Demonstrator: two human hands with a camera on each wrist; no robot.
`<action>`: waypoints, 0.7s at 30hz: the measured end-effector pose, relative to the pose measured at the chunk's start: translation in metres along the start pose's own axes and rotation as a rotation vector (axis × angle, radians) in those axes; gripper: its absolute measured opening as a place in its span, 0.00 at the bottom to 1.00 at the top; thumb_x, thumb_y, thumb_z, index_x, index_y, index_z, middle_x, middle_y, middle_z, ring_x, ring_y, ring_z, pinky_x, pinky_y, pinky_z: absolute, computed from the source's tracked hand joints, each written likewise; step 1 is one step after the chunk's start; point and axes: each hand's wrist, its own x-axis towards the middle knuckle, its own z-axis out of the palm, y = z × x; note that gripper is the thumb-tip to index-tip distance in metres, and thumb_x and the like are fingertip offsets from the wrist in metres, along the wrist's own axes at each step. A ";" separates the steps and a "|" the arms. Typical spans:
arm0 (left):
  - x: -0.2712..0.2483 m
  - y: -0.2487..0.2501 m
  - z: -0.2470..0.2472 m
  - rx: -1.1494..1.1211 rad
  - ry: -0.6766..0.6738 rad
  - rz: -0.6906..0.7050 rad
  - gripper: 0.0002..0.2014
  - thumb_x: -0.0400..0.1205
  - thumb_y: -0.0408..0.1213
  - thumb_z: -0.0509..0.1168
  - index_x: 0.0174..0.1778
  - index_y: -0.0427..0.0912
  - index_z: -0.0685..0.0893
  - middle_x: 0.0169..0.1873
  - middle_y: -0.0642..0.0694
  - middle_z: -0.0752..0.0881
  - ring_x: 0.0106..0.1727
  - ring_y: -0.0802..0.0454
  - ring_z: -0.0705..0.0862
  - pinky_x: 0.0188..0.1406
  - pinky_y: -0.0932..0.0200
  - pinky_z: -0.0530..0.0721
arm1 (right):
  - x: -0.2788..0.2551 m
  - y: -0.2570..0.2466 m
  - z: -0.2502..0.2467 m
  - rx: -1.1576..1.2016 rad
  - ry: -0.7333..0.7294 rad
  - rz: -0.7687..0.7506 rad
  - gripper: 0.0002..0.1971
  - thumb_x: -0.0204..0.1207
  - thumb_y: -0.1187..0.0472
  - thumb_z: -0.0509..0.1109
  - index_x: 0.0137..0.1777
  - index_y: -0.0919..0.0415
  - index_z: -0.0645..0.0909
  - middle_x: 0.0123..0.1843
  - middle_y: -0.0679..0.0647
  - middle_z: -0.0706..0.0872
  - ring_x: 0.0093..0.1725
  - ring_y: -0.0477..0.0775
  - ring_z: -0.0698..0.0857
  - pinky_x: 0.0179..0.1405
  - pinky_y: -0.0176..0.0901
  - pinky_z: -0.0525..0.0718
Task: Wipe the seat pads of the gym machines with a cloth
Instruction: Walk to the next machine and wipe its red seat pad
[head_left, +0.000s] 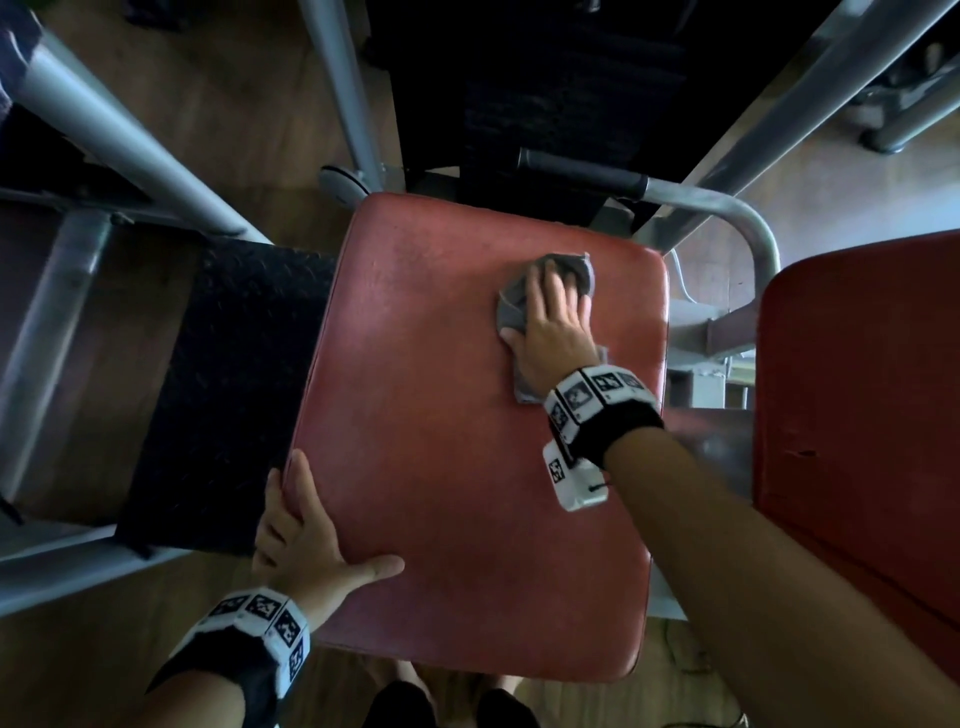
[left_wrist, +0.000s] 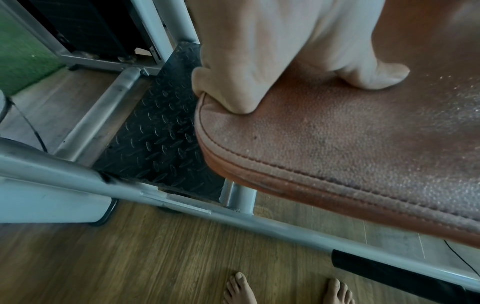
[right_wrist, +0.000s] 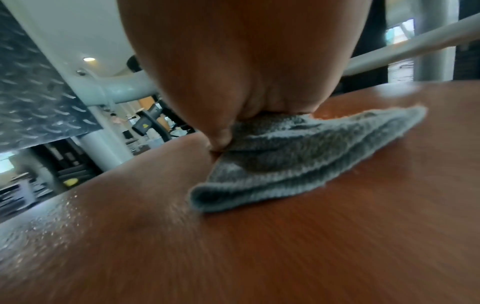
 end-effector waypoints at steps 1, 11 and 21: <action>0.000 0.000 0.000 0.007 0.003 -0.003 0.80 0.45 0.70 0.79 0.69 0.68 0.14 0.80 0.47 0.26 0.82 0.31 0.46 0.79 0.31 0.55 | 0.011 -0.010 -0.001 0.003 0.004 -0.072 0.41 0.79 0.45 0.64 0.84 0.65 0.51 0.84 0.64 0.55 0.82 0.69 0.55 0.82 0.65 0.52; 0.001 0.000 0.000 0.009 -0.003 -0.021 0.80 0.44 0.71 0.78 0.67 0.69 0.13 0.80 0.49 0.26 0.82 0.31 0.47 0.79 0.32 0.57 | 0.046 -0.002 -0.007 -0.030 0.090 -0.317 0.39 0.77 0.42 0.64 0.84 0.59 0.57 0.84 0.61 0.59 0.84 0.62 0.56 0.82 0.61 0.54; 0.002 -0.002 -0.002 0.013 0.001 -0.003 0.80 0.47 0.73 0.77 0.68 0.64 0.12 0.79 0.45 0.25 0.83 0.34 0.48 0.80 0.38 0.58 | 0.077 0.116 -0.060 0.094 -0.122 0.250 0.28 0.82 0.39 0.53 0.78 0.51 0.62 0.77 0.61 0.65 0.77 0.68 0.64 0.76 0.60 0.61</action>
